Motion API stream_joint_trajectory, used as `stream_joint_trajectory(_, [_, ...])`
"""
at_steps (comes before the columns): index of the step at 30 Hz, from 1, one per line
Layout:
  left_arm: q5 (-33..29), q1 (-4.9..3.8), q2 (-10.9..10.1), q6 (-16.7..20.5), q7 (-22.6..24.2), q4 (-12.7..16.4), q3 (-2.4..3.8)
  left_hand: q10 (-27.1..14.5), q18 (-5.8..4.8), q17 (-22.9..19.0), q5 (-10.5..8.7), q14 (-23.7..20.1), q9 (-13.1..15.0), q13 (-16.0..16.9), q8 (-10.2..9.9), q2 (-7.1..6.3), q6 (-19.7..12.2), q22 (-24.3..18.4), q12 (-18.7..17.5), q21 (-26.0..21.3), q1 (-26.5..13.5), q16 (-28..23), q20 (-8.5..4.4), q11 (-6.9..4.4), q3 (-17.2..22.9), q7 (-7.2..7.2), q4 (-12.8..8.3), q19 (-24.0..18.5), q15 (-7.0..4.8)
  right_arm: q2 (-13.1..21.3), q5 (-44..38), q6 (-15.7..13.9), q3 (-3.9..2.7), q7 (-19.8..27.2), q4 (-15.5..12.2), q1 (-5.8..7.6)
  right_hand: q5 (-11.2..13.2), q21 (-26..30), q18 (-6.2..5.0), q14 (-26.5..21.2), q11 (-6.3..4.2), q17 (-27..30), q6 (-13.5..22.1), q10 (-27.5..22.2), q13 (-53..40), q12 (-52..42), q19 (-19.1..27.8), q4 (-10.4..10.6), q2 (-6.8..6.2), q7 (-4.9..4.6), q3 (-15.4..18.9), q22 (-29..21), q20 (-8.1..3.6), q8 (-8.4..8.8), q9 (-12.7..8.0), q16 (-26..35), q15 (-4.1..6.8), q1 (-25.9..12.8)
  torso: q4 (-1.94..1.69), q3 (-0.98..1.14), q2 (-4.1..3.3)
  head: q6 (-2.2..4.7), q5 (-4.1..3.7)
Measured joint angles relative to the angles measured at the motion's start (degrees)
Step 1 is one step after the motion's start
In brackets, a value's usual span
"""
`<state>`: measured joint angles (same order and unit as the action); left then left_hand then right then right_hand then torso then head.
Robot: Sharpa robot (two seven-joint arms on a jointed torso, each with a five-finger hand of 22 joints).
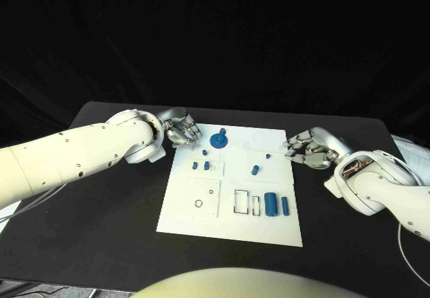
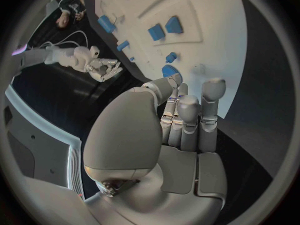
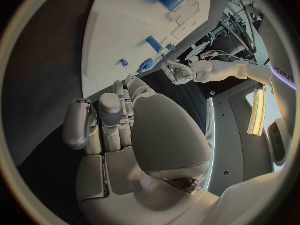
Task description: Assemble the parts on the task board
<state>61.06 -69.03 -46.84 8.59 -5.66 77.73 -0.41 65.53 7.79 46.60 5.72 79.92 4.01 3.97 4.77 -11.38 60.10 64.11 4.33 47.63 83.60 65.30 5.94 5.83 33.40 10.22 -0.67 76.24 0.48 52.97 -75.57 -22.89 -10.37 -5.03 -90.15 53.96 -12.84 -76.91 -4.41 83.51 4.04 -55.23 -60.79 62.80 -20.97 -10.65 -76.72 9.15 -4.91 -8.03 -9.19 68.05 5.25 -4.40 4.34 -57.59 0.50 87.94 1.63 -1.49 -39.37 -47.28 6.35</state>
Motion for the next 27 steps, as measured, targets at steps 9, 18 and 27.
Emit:
stream_joint_trajectory(9, [-34.74, 0.0, -3.27, 7.84, 11.02, 4.49, -1.21, 1.45, 2.06, -12.79, -0.1, -6.22, 0.0, 0.23, 0.89, 1.23, 1.41, -6.97, 2.06, -12.71, -1.23, -9.0, 0.03, 0.02, 0.06, -0.02, -0.06, -6.87, 0.02, -2.84, -13.4, 5.22, -0.02, -4.22, 1.28, 1.61, 2.15, 0.81, 0.0, 0.21, 0.23, 1.13, -1.05, 0.75, 7.13, 3.44, 0.0, -0.08, -1.6, 0.27, -3.56, -0.78, 0.0, 0.45, -0.15, 1.23, -0.2, -0.76, -0.07, -0.04, -0.08, 0.86, -2.15])
stream_joint_trajectory(18, [-57.14, 0.06, -4.86, 9.29, 19.71, 8.09, -1.5, 1.64, 2.05, -13.41, -0.24, -6.31, 0.0, 0.5, 0.89, 1.57, 1.41, -7.39, 2.98, -13.48, -2.21, -9.0, 0.22, -0.18, -1.41, -0.02, 0.43, -7.05, -0.06, -5.54, -19.94, 8.25, 0.03, -6.93, 3.11, 2.41, 3.44, 0.81, 0.0, 0.21, 0.63, 1.35, -1.21, 1.16, 10.15, 4.14, 0.0, -0.06, -1.83, 0.23, -5.54, -1.0, 0.0, 0.45, -0.21, 1.44, -0.2, -0.99, -0.12, -0.25, -0.1, 1.14, -3.5])
stream_joint_trajectory(27, [-63.86, 0.07, -5.28, 9.51, 22.82, 9.34, -1.53, 1.63, 2.05, -13.85, -0.23, -6.8, -0.01, 0.56, 1.17, 1.8, 1.41, -7.55, 3.33, -13.69, -2.43, -9.22, 0.01, -0.2, -1.79, -0.02, 0.49, -7.26, 0.04, -7.88, -21.96, 11.01, 0.31, -7.89, 4.24, 2.62, 4.56, 1.21, 0.0, 0.22, 0.64, 1.79, -1.46, 1.17, 12.08, 4.82, 0.01, 0.09, -2.35, 0.25, -6.81, -1.21, 0.01, 0.45, -0.21, 1.73, -0.22, -1.52, -0.1, -0.25, -0.15, 0.96, -3.61])
